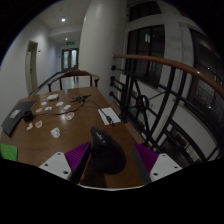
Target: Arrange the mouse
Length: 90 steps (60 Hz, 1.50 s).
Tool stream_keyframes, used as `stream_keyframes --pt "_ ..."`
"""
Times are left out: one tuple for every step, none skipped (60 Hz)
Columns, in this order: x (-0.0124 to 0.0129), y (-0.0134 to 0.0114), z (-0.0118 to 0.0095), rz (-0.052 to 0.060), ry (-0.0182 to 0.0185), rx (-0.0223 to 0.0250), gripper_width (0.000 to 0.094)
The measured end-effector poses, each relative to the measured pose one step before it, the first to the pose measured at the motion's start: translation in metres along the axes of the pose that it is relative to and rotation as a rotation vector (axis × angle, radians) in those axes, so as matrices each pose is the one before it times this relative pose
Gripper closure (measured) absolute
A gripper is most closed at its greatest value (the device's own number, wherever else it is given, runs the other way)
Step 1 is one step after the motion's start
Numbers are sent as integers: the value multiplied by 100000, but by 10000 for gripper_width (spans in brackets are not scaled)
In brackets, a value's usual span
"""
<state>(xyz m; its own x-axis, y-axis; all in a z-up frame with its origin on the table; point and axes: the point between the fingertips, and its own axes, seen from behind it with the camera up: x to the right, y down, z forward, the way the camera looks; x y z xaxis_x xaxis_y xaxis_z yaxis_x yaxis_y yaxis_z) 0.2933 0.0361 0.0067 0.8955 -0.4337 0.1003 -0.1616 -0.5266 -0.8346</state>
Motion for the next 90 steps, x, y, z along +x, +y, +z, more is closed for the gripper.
stream_keyframes --pt "3 -123 345 126 -336 36 93" --pt "12 -88 348 92 -241 -38 96" --pt "34 -20 376 28 -196 -300 94" --pt "56 14 303 -103 -322 -559 92" --pt "-86 274 436 41 -183 -939 92" --pt "-59 239 384 -86 -444 -1152 95" --pt "-136 275 321 -259 -875 -1343 91" --pt "-170 -312 226 1062 -825 779 102" --pt "-28 -413 264 1038 -150 1164 158" --pt "-86 59 239 233 -506 -725 232" --pt "30 103 31 -156 -428 -1402 274" --pt "-25 -99 173 -81 452 359 316" --pt "42 -195 97 -267 304 616 334" --pt "29 -20 57 -694 412 -166 373" --pt "23 -133 46 -1068 507 275 396" --pt "38 21 39 -782 622 -342 417" --pt "33 0 -3 -165 563 -265 430" --pt "152 -84 -43 228 385 -179 447" --pt "-24 11 50 534 465 -240 460" --pt "8 -7 -20 657 466 -184 462" --pt "-48 -92 -5 532 462 402 498" --pt "-15 -167 27 275 590 699 517" --pt "-13 79 -10 205 507 -396 528" --pt "0 30 -53 173 493 -311 536" --pt "-30 -8 -117 156 404 -131 538" --pt "-56 -89 -212 14 242 -270 541" --pt "-94 25 -186 -311 42 -434 539" --pt "-69 111 -277 -621 173 -741 543" --pt "-105 117 -343 -887 698 -517 545" --pt "56 -61 -404 -1140 1110 -246 545" --pt "79 -195 -506 -1154 1448 256 545" --pt "67 -298 -600 -1075 1424 675 545" --pt "-3 -426 -703 -859 1217 1065 542" --pt "-44 -533 -828 -507 1135 1394 542" --pt "-134 -649 -900 -243 1061 1816 542" --pt "-9 -779 -1044 -256 801 1953 545" --pt "-479 -710 -1113 433 748 2040 545" --pt "-509 -712 -1121 560 451 1747 546" --pt "-618 -646 -1175 765 140 1456 547" --pt "-678 -638 -1203 880 -87 1269 547" --pt "-824 -608 -1229 803 -289 1243 547" --pt "-908 -608 -1265 496 -495 1280 545" --pt "-1004 -558 -1308 224 -665 1243 544" --pt "-1117 -547 -1293 72 -774 1107 545" --pt "-967 -560 -1282 30 -1019 949 546" --pt "-1261 -559 -1665 -16 -1016 719 545" --pt "-1263 -441 -1287 59 -1186 932 545" --pt "-1425 -377 -1232 104 -1419 881 543" --pt "-1476 -273 -1178 7 -1662 809 545" --pt "-1580 -189 -1138 -28 -1898 686 545" --pt "-1634 -90 -1006 37 -2086 569 545" --pt "-1565 95 -437 360 -2231 547 545" --pt "-1653 72 -786 458 -2228 69 544" --pt "-1648 262 -646 440 -2263 -92 544" --pt "-1652 374 -607 563 -2257 -249 544" --pt "-1532 498 -440 610 -2220 -470 548" --pt "-1465 595 -295 555 -2151 -728 548" --pt "-1398 1172 62 316 -2082 -577 546" --pt "-1362 862 -95 -56 -2093 -1362 547" --pt "-1156 906 17 -277 -1996 -1778 544" --pt "-1123 1024 31 -724 -1833 -2021 544" --pt "-979 1003 114 -872 -1573 -2054 544" --pt "-909 1011 166 -935 -1224 -2000 545" --pt "-685 906 250 -827 -870 -1876 544" --pt "-583 873 282 -804 -566 -1559 544" --pt "-1099 1414 116 -1011 -195 -848 547" --pt "-300 450 613 -591 -236 -1435 546" --pt "-361 618 302 -715 -300 -1143 546" --pt "-319 561 280 -730 -188 -1085 545" --pt "-247 549 323 -760 -10 -1078 544" --pt "-178 525 260 -715 179 -1115 544" --pt "-85 516 292 -723 388 -1114 546" --pt "-45 489 269 -632 518 -1046 547" --pt "-4 426 303 -454 528 -920 545" --pt "-37 469 253 -344 486 -919 546" --pt "19 655 58 -452 336 -837 544" --pt "-7 536 459 -176 448 -1128 544" --pt "56 675 278 -353 530 -1530 517" --pt "71 95 137 -344 613 860 536" --pt "51 -565 234 149 475 3124 544" --pt "-19 47 183 502 194 431 545" --pt "5 151 149 541 206 -90 545" --pt "44 -121 99 258 97 865 544" --pt "-31 16 51 -79 10 282 543" --pt "9 87 20 -336 81 -157 543" --pt "-1 -165 -165 -422 33 46 543" --pt "32 113 -266 -351 139 164 544" --pt "26 -14 -40 -474 194 107 544" --pt "39 -39 2 -501 277 237 545" --pt "35 -54 48 -629 283 335 544"
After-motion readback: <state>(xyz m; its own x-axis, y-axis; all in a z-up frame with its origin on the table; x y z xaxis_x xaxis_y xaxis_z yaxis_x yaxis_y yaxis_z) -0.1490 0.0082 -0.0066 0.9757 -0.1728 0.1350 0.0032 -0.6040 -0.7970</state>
